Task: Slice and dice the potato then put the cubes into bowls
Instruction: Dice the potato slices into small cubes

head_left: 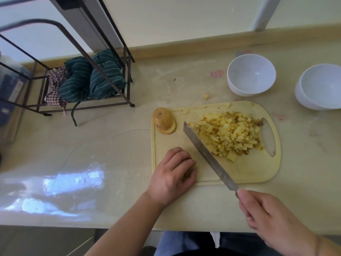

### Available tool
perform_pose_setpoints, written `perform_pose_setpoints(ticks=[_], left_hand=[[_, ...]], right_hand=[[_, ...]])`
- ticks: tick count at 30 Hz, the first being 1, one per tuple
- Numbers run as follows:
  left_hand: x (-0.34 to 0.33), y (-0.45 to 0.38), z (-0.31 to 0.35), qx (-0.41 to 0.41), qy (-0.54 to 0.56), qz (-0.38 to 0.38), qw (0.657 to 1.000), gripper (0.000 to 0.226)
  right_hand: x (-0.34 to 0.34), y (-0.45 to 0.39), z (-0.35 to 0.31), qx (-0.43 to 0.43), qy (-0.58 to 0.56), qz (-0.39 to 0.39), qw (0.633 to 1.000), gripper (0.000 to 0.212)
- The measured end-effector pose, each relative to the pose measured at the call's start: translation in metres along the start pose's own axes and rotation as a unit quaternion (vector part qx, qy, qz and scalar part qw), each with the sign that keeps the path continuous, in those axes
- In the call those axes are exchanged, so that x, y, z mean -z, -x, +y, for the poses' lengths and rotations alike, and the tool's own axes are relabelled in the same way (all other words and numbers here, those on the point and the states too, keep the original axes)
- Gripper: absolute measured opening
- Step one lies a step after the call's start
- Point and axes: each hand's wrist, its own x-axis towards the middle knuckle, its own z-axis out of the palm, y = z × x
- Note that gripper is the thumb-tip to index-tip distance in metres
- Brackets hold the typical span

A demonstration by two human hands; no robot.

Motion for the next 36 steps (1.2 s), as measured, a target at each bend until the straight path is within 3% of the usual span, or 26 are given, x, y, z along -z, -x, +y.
perform_pose_setpoints(ticks=[3, 12, 17, 20, 23, 27, 32, 36], left_hand=[[0.0, 0.001, 0.001, 0.003, 0.002, 0.003, 1.0, 0.014], [0.003, 0.009, -0.001, -0.005, -0.016, 0.011, 1.0, 0.014], [0.002, 0.009, -0.001, -0.003, -0.012, 0.016, 1.0, 0.013], [0.002, 0.008, -0.002, -0.004, -0.012, 0.019, 1.0, 0.012], [0.002, 0.008, -0.002, -0.006, -0.008, 0.022, 1.0, 0.012], [0.002, 0.007, -0.001, -0.001, -0.002, 0.023, 1.0, 0.014], [0.002, 0.006, -0.001, 0.0, -0.001, 0.016, 1.0, 0.014], [0.003, 0.007, -0.002, -0.001, -0.002, 0.018, 1.0, 0.013]], right_hand=[[0.003, 0.0, 0.0, -0.016, -0.036, -0.03, 0.999, 0.06], [-0.006, 0.012, -0.002, 0.01, 0.04, -0.05, 0.998, 0.089], [-0.005, 0.018, 0.0, -0.004, 0.052, -0.046, 0.998, 0.066], [-0.002, 0.022, -0.003, -0.009, 0.058, -0.069, 0.996, 0.081], [-0.001, 0.023, 0.004, 0.01, 0.089, -0.037, 0.995, 0.091], [-0.011, 0.014, 0.002, -0.008, 0.073, -0.046, 0.996, 0.072], [-0.021, -0.001, -0.003, 0.026, 0.064, -0.03, 0.997, 0.085], [-0.02, -0.003, -0.001, 0.025, 0.036, -0.025, 0.999, 0.071]])
